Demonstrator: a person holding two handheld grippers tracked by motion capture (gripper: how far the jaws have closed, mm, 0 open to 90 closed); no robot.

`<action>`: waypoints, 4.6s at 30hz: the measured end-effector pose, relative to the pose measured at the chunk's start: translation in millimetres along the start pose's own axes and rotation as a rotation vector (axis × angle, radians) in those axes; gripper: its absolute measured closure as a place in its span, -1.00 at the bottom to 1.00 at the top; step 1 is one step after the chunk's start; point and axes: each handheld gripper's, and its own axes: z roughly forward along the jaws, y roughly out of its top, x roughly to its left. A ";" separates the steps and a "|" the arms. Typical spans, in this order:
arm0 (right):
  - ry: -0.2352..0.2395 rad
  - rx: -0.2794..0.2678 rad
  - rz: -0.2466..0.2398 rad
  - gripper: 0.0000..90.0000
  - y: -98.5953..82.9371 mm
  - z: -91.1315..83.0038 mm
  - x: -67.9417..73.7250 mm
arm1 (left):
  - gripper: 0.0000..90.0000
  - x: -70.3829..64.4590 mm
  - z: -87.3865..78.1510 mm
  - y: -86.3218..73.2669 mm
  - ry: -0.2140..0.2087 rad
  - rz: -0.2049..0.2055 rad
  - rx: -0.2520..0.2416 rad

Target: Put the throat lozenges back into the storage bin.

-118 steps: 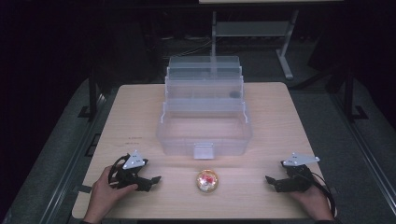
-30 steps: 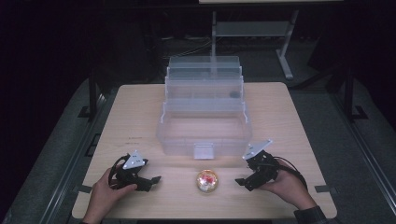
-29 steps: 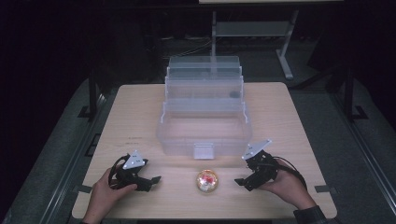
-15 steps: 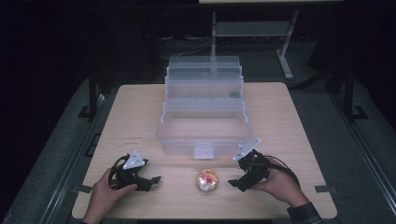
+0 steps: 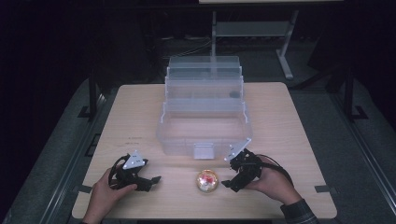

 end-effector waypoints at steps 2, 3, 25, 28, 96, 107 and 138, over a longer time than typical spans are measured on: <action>0.007 0.001 -0.001 -0.68 2.2 1.5 1.4 | -0.73 0.0 0.0 0.0 0.000 0.000 0.000; 0.008 0.006 -0.004 -0.68 3.1 2.2 1.9 | -0.73 0.0 0.0 0.0 0.000 0.000 0.000; 0.053 0.058 -0.079 -0.68 30.6 25.0 16.6 | -0.73 0.1 0.0 0.0 0.001 0.000 0.001; 0.060 0.071 -0.091 -0.68 34.4 29.2 18.9 | -0.73 0.0 0.0 0.0 0.001 0.000 0.001; 0.089 0.171 -0.104 -0.56 46.1 68.2 24.7 | -0.73 -0.2 0.1 0.0 0.001 -0.002 -0.001; 0.085 0.172 -0.107 -0.56 45.3 57.9 26.0 | -0.73 -0.1 0.1 0.0 0.001 -0.002 -0.001; 0.067 0.158 -0.105 -0.56 41.1 30.1 21.9 | -0.73 0.0 0.0 0.0 0.001 0.000 0.001</action>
